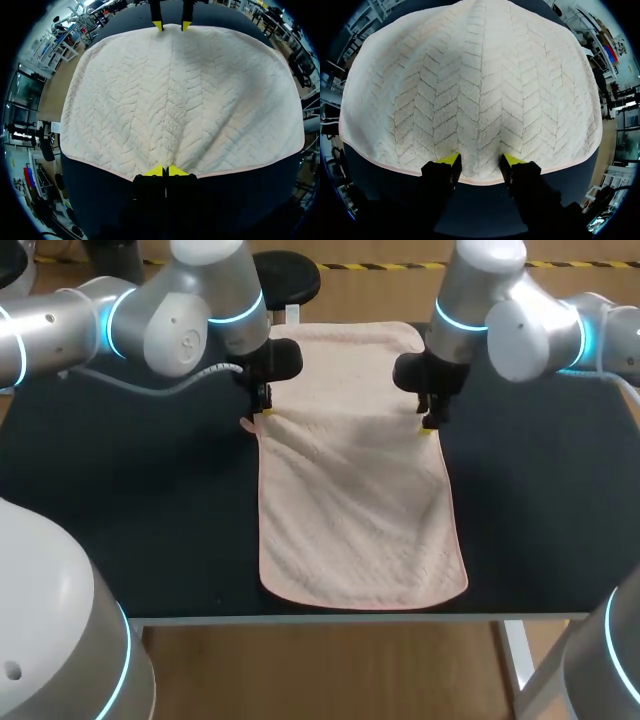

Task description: Fold the towel

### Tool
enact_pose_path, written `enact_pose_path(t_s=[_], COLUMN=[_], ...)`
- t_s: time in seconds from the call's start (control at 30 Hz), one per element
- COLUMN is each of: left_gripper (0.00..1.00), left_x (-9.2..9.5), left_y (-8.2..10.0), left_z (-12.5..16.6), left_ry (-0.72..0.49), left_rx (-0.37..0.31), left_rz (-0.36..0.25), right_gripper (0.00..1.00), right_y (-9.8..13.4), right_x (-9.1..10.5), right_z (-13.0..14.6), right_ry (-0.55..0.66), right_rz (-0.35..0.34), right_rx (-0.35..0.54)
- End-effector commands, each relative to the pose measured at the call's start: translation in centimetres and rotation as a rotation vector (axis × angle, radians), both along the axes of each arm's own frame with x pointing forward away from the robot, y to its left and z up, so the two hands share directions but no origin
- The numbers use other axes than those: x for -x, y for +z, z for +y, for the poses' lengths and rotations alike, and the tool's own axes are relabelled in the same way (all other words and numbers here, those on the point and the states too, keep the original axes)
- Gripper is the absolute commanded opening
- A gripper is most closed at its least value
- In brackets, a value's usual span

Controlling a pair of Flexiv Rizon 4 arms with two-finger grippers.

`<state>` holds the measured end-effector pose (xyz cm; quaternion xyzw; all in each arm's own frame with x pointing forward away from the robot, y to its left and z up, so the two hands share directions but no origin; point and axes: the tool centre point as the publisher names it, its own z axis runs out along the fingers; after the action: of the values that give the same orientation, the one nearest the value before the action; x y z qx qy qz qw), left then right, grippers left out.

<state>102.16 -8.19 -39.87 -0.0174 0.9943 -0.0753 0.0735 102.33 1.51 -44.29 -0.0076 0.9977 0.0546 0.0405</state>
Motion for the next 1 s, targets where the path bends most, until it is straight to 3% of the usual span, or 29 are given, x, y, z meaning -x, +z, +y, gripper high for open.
enact_pose_path(t_s=[0.03,0.43,0.6,0.77,1.0], left_gripper=[0.0,0.0,0.0,0.0,0.0], left_x=[-0.2,-0.3,-0.5,-1.1,-2.9], left_y=[-0.1,-0.1,0.8,3.4,8.7], left_z=[0.0,-0.1,0.0,0.4,1.3], left_ry=[0.0,0.003,0.02,0.044,0.096], left_rx=[0.0,0.003,0.016,0.056,0.078], left_rz=[0.003,0.001,-0.017,-0.079,-0.211], right_gripper=[0.0,0.0,0.0,0.0,0.0], right_y=[-0.1,1.1,3.3,6.6,12.3], right_x=[-0.1,-0.1,-0.4,-1.0,-2.7], right_z=[-0.3,-0.2,-0.3,-0.6,-1.1], right_ry=[0.002,-0.009,0.006,0.023,0.037], right_rz=[0.0,-0.034,-0.104,-0.179,-0.271], right_rx=[-0.002,-0.02,-0.013,-0.009,-0.031])
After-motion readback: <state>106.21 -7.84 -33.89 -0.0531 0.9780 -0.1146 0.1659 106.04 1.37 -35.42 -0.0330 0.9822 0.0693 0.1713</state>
